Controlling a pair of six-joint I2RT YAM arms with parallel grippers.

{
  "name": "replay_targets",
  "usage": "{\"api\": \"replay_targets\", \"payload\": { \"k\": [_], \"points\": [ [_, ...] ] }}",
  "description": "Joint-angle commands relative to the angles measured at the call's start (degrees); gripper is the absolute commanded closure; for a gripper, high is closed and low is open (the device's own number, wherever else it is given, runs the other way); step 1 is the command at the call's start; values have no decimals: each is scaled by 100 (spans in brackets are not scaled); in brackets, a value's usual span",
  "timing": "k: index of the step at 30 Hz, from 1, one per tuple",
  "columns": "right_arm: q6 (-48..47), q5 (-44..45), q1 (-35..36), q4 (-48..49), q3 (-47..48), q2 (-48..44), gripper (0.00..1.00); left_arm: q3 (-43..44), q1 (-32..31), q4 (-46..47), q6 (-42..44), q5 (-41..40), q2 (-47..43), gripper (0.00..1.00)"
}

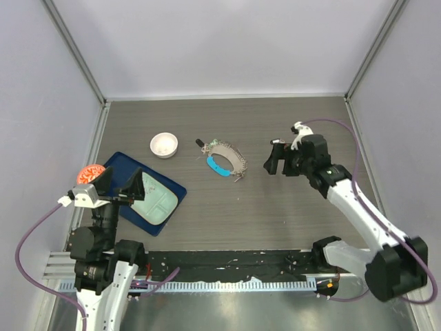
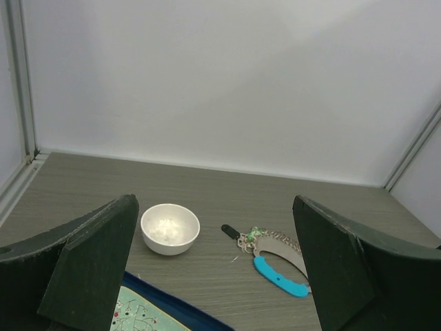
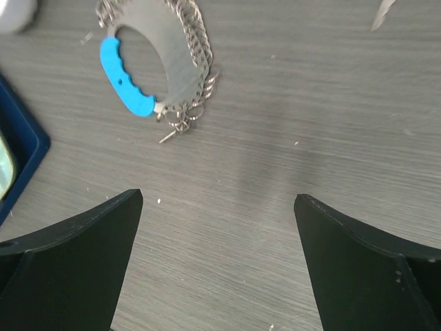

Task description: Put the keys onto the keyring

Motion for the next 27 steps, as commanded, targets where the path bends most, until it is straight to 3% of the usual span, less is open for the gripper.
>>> {"api": "replay_targets", "payload": {
  "k": [1, 13, 19, 27],
  "points": [
    [219, -257, 302, 444, 390, 903, 0, 28, -19, -49, -100, -82, -302, 0],
    [237, 332, 1567, 1288, 1312, 3547, 4, 99, -10, -189, -91, -337, -319, 0],
    [105, 684, 2041, 1297, 1603, 4103, 5, 125, -10, -233, -91, -320, -311, 0],
    [-220, 140, 2895, 1508, 1840, 4297, 7, 134, -10, -260, -100, -346, -319, 0]
  ]
}}
